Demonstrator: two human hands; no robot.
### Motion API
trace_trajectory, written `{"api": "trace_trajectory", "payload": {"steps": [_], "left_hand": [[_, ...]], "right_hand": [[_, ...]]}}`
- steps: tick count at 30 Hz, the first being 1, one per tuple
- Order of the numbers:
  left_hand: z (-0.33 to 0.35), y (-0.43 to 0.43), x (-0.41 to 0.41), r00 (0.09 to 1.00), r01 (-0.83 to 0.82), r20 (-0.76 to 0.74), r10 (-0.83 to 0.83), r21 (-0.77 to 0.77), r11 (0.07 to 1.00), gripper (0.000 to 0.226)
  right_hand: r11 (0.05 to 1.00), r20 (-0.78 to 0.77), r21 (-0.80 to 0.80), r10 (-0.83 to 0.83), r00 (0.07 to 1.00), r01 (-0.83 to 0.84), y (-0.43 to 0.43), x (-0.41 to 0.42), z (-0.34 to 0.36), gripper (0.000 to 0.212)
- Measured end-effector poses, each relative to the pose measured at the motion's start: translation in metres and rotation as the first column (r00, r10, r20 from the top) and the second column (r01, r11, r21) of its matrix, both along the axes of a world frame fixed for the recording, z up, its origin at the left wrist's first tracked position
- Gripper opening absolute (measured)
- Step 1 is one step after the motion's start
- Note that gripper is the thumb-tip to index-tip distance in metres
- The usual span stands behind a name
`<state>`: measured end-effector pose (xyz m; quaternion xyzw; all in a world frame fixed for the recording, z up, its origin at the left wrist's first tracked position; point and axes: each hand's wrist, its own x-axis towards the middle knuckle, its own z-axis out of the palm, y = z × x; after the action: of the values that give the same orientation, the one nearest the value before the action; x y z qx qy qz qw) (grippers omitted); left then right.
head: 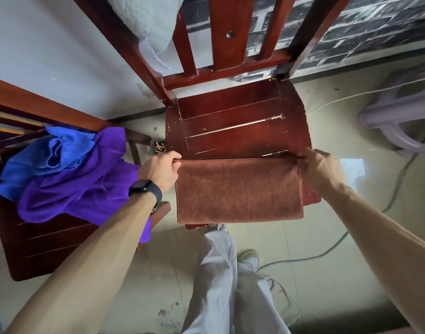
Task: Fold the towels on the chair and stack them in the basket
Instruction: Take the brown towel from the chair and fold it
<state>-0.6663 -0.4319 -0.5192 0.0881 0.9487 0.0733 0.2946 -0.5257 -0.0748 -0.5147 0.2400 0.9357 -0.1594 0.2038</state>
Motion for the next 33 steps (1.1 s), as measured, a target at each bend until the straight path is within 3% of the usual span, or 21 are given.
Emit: {"api": "trace_trajectory", "payload": {"steps": [7,15,21,24,27,30,33], "left_hand": [[-0.004,0.008,-0.006,0.997,0.069,-0.015,-0.07,-0.071,0.995,0.013],[0.005,0.006,-0.009,0.97,0.243,-0.019,-0.244,-0.038,0.969,0.011],[0.024,-0.007,-0.01,0.971,0.231,-0.078,-0.227,0.046,0.972,0.025],[0.043,-0.007,-0.014,0.961,0.246,-0.145,-0.236,0.054,0.968,0.019],[0.067,-0.007,-0.019,0.95,0.186,-0.28,-0.139,0.147,0.971,0.014],[0.094,-0.005,-0.023,0.881,0.178,-0.471,-0.049,0.233,0.956,0.013],[0.117,-0.003,-0.031,0.79,0.247,-0.612,-0.042,0.254,0.935,0.013]], "right_hand": [[0.993,0.101,0.093,0.069,0.993,-0.078,-0.007,-0.007,-0.009,0.026],[0.981,0.055,0.043,0.189,0.98,-0.192,0.0,-0.008,0.004,0.013],[0.973,-0.069,0.006,0.229,0.971,-0.229,0.007,0.003,0.029,0.027],[0.976,-0.111,0.024,0.219,0.969,-0.218,0.009,0.004,0.044,0.03],[0.991,-0.285,0.069,0.133,0.949,-0.118,0.014,-0.001,0.065,0.027],[0.993,-0.518,0.111,0.101,0.849,-0.05,0.017,-0.005,0.088,0.023],[0.99,-0.659,0.141,0.089,0.747,0.007,0.018,-0.004,0.106,0.02]]}}
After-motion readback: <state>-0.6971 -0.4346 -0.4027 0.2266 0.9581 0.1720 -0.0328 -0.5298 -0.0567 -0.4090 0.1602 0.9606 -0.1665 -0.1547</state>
